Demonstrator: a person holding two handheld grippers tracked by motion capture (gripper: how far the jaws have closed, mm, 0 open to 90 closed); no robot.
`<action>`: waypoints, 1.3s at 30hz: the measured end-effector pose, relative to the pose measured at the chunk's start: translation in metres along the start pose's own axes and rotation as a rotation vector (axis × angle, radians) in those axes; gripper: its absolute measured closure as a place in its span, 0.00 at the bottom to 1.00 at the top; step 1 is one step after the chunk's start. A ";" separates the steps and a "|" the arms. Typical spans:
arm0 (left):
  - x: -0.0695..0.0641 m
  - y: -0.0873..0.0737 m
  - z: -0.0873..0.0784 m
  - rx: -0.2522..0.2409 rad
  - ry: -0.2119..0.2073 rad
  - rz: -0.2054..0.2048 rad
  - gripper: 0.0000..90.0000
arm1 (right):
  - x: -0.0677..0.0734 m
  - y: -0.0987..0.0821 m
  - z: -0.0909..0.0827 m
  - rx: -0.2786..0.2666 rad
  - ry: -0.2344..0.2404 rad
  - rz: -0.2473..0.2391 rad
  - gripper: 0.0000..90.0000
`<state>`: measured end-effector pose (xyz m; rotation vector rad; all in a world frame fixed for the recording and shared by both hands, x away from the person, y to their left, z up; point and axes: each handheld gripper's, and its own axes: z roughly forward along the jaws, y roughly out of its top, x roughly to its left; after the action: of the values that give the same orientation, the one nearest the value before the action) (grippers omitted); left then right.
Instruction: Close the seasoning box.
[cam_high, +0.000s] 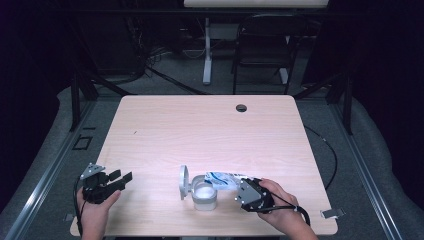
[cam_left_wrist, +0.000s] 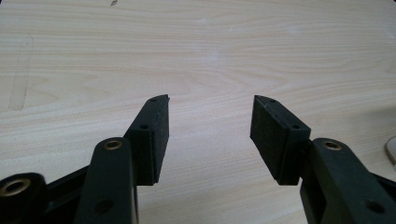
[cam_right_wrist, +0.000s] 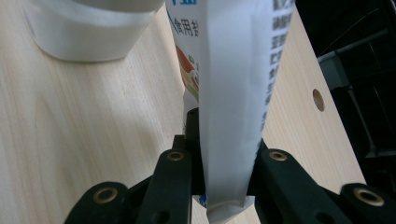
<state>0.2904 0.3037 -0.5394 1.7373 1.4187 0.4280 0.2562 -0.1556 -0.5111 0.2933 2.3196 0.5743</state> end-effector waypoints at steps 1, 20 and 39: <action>0.000 0.000 0.000 -0.003 0.000 -0.002 0.53 | 0.000 -0.001 0.000 -0.028 0.004 0.038 0.89; -0.001 -0.001 0.001 0.002 0.003 -0.001 0.53 | 0.005 -0.007 0.007 -0.146 0.059 0.212 0.90; 0.000 -0.001 -0.001 -0.013 0.009 -0.004 0.53 | 0.010 -0.001 0.003 -0.221 0.065 0.264 0.90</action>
<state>0.2891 0.3040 -0.5397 1.7239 1.4229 0.4429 0.2505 -0.1520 -0.5197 0.4857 2.2683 0.9756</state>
